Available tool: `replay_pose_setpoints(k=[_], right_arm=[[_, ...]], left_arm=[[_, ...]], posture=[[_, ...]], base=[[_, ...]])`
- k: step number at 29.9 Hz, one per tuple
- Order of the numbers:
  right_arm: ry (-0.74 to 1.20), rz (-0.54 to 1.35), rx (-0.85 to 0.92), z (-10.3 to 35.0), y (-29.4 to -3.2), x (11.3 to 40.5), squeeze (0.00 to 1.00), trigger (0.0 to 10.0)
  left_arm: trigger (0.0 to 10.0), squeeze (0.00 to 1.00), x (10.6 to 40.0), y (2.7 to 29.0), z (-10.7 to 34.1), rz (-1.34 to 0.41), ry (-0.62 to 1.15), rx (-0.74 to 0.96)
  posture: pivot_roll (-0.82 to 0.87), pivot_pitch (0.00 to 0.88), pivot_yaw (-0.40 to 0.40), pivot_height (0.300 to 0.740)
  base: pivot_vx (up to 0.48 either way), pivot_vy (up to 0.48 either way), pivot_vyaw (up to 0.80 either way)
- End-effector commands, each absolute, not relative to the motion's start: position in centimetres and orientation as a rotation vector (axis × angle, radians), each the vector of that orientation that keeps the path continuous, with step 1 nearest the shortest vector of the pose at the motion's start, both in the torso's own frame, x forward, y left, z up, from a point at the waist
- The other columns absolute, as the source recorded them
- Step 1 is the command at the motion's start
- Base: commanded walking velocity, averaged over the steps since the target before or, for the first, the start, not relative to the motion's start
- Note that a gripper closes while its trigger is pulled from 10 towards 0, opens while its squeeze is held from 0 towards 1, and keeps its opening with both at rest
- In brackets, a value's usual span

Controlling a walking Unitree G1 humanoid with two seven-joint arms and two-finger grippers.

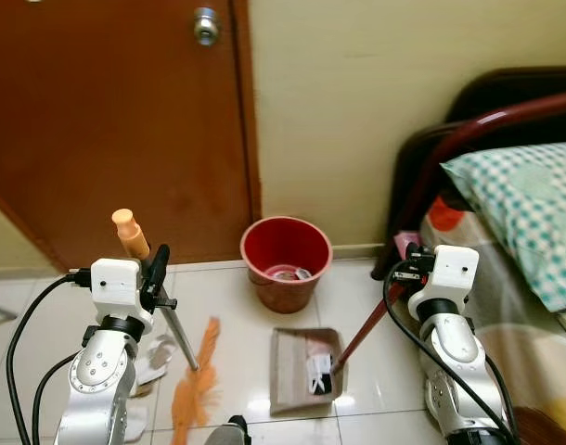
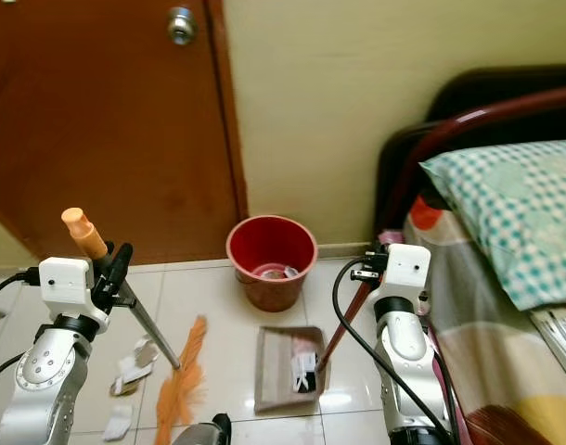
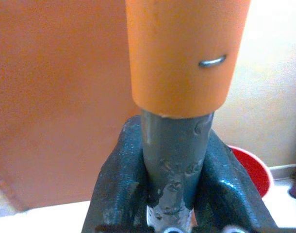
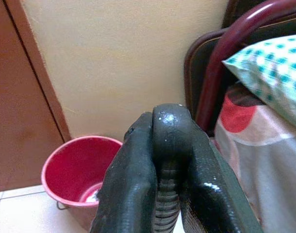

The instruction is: Sweep floor

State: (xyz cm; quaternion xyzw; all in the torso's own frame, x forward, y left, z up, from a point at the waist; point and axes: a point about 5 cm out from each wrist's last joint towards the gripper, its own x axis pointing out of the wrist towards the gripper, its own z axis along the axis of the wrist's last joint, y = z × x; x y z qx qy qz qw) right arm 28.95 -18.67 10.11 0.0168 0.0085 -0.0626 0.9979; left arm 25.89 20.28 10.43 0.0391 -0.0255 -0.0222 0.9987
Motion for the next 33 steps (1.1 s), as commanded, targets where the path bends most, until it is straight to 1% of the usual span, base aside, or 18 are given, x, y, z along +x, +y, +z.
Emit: replay_pose_setpoints(k=[1, 9, 12, 16, 17, 18, 19, 26, 28, 33], right_arm=[[-0.015, -0.154, 0.044, 11.2, -19.2, 29.2, 0.00, 10.0], [0.003, -0.109, 0.076, 11.7, -18.8, 29.5, 0.00, 10.0], [-0.057, -0.013, 0.063, 13.8, -17.9, 29.7, 0.00, 10.0], [-0.096, 0.118, 0.096, 16.6, -17.1, 29.8, 0.00, 10.0], [-0.096, 0.118, 0.096, 16.6, -17.1, 29.8, 0.00, 10.0], [-0.136, 0.194, 0.083, 18.1, -16.6, 29.7, 0.00, 10.0], [-0.166, 0.264, 0.112, 19.6, -16.2, 29.5, 0.00, 10.0], [-0.223, 0.436, 0.138, 23.2, -15.6, 29.2, 0.00, 10.0], [-0.227, 0.453, 0.148, 23.6, -15.5, 29.3, 0.00, 10.0], [-0.300, 0.533, 0.202, 26.8, -14.3, 29.6, 0.00, 10.0]], left_arm=[[10.0, 0.00, 25.9, 20.6, 10.2, -0.030, -0.034, 0.102], [10.0, 0.00, 26.0, 21.1, 9.4, 0.003, 0.008, 0.110], [10.0, 0.00, 26.0, 21.5, 9.2, 0.032, 0.023, 0.134], [10.0, 0.00, 25.8, 22.0, 8.4, 0.067, 0.059, 0.128], [10.0, 0.00, 25.8, 22.0, 8.4, 0.067, 0.059, 0.128], [10.0, 0.00, 25.8, 22.0, 8.1, 0.070, 0.069, 0.124], [10.0, 0.00, 25.8, 21.9, 8.1, 0.070, 0.073, 0.119], [10.0, 0.00, 26.0, 21.6, 7.8, 0.067, 0.079, 0.110], [10.0, 0.00, 26.0, 21.5, 7.8, 0.066, 0.080, 0.107], [10.0, 0.00, 26.4, 21.1, 7.8, 0.060, 0.072, 0.087]], posture=[[0.07, 0.073, 0.032, 0.740], [0.06, 0.087, 0.030, 0.740], [0.05, 0.100, 0.025, 0.740], [0.04, 0.104, 0.023, 0.740], [0.04, 0.104, 0.023, 0.740], [0.04, 0.104, 0.023, 0.740], [0.04, 0.104, 0.023, 0.740], [0.02, 0.099, 0.022, 0.740], [0.02, 0.099, 0.022, 0.740], [0.02, 0.100, 0.020, 0.740]], base=[[0.000, 0.000, 0.00], [0.000, 0.000, 0.00], [0.000, 0.000, 0.00], [0.000, 0.000, 0.00], [0.000, 0.000, 0.00], [0.000, 0.000, 0.00], [0.000, 0.000, 0.00], [0.000, 0.000, 0.00], [0.000, 0.000, 0.00], [0.000, 0.000, 0.00]])
